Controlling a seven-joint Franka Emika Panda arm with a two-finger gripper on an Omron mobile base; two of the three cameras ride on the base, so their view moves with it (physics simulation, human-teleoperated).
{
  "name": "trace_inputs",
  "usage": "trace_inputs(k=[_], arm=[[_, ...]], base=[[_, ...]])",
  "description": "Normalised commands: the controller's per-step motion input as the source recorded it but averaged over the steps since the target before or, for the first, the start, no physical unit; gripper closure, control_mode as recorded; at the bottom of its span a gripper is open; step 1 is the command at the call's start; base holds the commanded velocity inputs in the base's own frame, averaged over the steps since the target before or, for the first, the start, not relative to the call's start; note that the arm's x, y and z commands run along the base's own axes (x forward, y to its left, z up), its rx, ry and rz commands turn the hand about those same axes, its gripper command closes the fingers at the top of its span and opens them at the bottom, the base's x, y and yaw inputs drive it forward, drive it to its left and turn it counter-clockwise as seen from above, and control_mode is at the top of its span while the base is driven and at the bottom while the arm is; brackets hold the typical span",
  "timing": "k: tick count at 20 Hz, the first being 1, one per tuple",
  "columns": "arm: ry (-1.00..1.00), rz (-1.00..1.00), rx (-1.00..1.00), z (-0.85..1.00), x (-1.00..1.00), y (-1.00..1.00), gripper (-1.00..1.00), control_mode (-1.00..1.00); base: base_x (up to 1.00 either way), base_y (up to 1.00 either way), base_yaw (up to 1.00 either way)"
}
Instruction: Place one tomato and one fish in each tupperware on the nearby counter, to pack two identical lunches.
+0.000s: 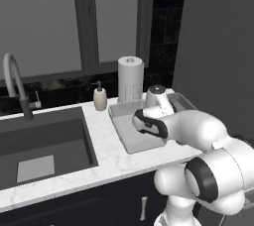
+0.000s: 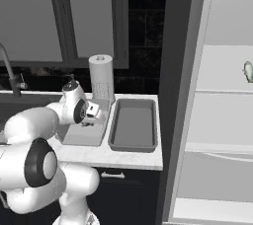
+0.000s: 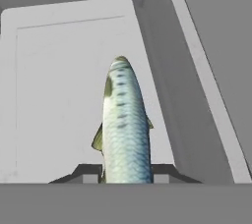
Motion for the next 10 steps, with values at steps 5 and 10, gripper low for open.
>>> trace_inputs(k=[5,10], arm=[[0.00,0.00,0.00,-0.31,0.49,0.00,-1.00,-1.00],[-0.02,0.00,0.00,-0.02,0.27,0.00,-1.00,-1.00]], base=[[0.00,0.00,0.00],[0.00,0.00,0.00]])
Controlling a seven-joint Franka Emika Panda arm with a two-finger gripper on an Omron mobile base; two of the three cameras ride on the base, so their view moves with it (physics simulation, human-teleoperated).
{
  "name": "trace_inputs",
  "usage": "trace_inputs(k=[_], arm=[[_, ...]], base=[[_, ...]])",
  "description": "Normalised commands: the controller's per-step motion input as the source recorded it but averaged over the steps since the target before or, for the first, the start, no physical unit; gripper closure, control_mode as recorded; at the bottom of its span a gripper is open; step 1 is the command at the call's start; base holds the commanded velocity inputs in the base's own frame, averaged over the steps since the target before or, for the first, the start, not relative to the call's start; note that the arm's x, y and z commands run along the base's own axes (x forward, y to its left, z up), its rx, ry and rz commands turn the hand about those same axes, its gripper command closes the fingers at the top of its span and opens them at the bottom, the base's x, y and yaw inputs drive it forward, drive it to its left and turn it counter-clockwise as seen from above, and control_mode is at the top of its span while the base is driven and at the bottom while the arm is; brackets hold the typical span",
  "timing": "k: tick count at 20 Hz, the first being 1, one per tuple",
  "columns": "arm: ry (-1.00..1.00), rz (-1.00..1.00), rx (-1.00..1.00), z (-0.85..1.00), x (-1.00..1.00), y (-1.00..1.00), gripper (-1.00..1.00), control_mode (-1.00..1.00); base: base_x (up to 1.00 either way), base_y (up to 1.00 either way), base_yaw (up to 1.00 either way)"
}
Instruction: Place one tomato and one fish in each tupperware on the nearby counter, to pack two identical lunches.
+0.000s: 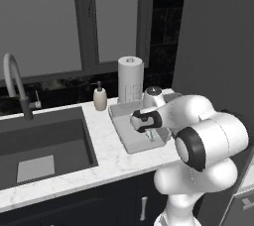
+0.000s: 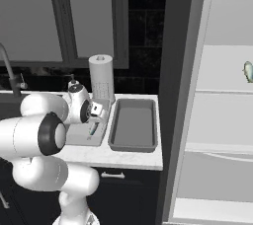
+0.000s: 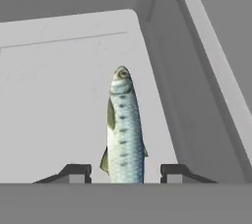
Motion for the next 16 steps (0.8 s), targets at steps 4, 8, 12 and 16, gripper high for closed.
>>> trace_inputs(k=[4,8,12,16], arm=[[-0.06,-0.01,0.00,0.11,-0.06,0.00,-1.00,-1.00],[-0.17,-0.05,0.00,0.56,-0.62,-0.02,-1.00,-1.00],[-0.24,-0.07,0.01,0.65,-0.95,-0.22,-1.00,-1.00],[-0.14,-0.05,0.10,0.74,-1.00,-0.38,-1.00,-1.00]], base=[[0.00,0.00,0.00],[0.00,0.00,0.00],[0.00,0.00,0.00],[0.00,0.00,0.00]])
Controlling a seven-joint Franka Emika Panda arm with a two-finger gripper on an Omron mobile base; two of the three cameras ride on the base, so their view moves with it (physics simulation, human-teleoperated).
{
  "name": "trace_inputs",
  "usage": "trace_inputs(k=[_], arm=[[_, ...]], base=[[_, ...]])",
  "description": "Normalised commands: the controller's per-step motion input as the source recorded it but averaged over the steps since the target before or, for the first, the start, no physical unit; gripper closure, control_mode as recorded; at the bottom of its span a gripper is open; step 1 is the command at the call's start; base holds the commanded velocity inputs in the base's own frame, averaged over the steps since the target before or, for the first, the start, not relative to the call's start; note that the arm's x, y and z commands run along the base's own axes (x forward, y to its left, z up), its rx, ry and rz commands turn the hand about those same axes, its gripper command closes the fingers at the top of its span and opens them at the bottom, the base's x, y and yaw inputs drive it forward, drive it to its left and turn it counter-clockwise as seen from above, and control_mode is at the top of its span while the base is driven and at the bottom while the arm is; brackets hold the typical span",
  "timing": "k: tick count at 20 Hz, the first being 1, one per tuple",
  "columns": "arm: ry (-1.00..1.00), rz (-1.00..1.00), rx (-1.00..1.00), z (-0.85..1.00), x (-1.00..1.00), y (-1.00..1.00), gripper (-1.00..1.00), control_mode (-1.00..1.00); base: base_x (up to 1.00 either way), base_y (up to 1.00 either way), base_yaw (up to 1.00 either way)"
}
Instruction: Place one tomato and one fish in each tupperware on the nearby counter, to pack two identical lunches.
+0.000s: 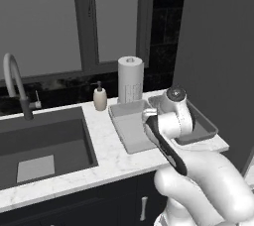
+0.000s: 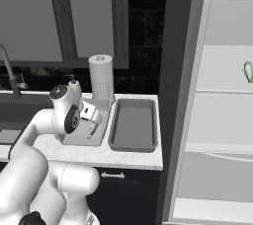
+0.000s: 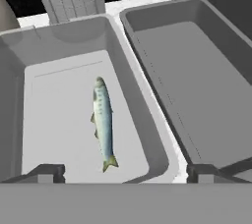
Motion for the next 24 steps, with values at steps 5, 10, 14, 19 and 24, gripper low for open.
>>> trace_inputs(k=[5,10,14,19,24], arm=[[-0.07,0.00,0.04,0.82,-1.00,-0.17,-1.00,-1.00],[-0.06,0.01,0.00,0.97,-0.90,0.00,-1.00,-1.00],[-0.02,0.01,0.00,0.66,-0.92,0.00,-1.00,-1.00],[0.00,0.00,0.00,-0.03,-0.77,-0.01,-1.00,-1.00],[0.00,0.00,0.00,-0.05,-0.20,0.00,-1.00,1.00]], base=[[0.00,0.00,0.00],[0.00,0.00,0.00],[0.00,0.00,0.00],[0.00,0.00,0.00],[-0.80,-0.12,0.00]])
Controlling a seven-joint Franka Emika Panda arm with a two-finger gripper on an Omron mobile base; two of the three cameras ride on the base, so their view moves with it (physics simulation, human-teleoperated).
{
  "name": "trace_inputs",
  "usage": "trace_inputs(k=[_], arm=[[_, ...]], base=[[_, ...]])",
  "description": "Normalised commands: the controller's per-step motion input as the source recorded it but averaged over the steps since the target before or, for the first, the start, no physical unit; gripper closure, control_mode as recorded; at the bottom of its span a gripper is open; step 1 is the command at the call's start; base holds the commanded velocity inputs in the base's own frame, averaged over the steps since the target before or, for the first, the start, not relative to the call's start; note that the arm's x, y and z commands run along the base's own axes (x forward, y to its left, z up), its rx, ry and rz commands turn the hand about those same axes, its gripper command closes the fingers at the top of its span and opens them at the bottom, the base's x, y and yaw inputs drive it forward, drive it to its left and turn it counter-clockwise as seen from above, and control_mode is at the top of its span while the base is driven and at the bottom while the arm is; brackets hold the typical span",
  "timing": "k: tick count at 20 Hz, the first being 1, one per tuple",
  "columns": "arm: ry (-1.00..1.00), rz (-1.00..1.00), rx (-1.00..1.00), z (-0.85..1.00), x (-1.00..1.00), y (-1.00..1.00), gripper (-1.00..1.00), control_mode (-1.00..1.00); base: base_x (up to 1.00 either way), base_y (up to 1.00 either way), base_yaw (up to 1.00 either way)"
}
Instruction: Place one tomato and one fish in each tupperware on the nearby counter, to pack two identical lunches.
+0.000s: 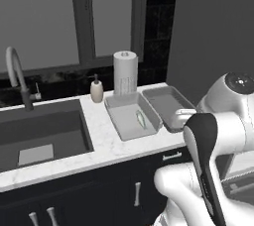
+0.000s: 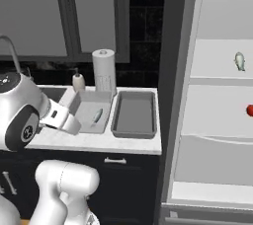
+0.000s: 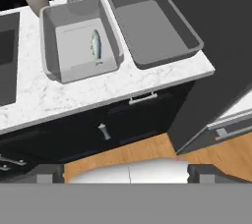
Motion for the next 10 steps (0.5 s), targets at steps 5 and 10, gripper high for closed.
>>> trace_inputs(k=[5,10], arm=[[0.00,0.00,0.00,0.00,0.00,0.00,-1.00,1.00],[0.00,0.00,0.00,0.00,0.00,0.00,-1.00,1.00]], base=[[-0.87,-0.68,0.00],[-0.20,-1.00,-0.01]])
